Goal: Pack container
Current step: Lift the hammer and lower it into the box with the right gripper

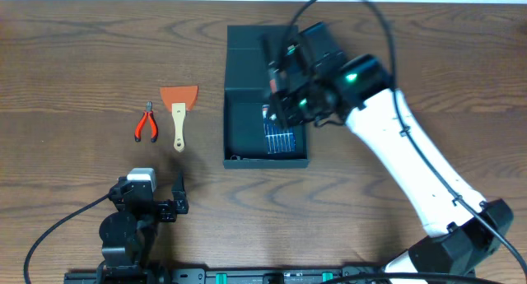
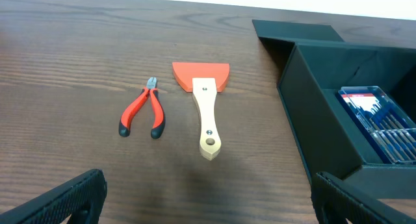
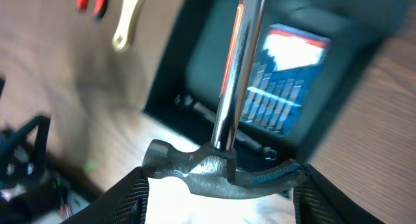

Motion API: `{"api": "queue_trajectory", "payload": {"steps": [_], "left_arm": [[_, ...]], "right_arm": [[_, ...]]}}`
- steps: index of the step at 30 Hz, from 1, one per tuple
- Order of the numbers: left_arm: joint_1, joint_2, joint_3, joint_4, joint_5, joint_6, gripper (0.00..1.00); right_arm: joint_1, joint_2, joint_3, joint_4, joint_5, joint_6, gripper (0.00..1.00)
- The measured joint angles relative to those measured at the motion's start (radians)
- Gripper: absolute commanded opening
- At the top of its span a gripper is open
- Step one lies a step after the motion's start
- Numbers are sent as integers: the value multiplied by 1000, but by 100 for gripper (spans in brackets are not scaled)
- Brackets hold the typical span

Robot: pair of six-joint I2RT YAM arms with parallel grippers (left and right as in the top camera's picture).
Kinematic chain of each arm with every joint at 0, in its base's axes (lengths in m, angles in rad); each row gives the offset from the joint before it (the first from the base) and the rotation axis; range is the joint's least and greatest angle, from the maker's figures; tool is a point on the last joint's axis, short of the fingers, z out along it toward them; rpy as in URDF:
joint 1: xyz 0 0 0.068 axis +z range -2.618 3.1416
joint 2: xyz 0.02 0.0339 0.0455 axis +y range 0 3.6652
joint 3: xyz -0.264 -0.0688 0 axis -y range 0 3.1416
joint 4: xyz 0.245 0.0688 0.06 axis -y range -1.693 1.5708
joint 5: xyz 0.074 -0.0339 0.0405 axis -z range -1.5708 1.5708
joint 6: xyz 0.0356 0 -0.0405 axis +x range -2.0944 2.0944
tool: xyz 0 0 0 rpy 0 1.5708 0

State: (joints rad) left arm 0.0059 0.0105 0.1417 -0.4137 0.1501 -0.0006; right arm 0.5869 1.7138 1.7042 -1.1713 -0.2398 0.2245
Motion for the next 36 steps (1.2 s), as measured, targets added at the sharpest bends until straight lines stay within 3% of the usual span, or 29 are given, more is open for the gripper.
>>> {"api": "queue_trajectory", "payload": {"steps": [6,18,36], "left_arm": [[0,0,0,0,0,0,98],[0,0,0,0,0,0,98],[0,0,0,0,0,0,98]], "right_arm": [[87,52,0,-64,35,-134,33],[92,144,-5,-161,87,-492,32],[43,215,-10,-168,140,-633,31]]}}
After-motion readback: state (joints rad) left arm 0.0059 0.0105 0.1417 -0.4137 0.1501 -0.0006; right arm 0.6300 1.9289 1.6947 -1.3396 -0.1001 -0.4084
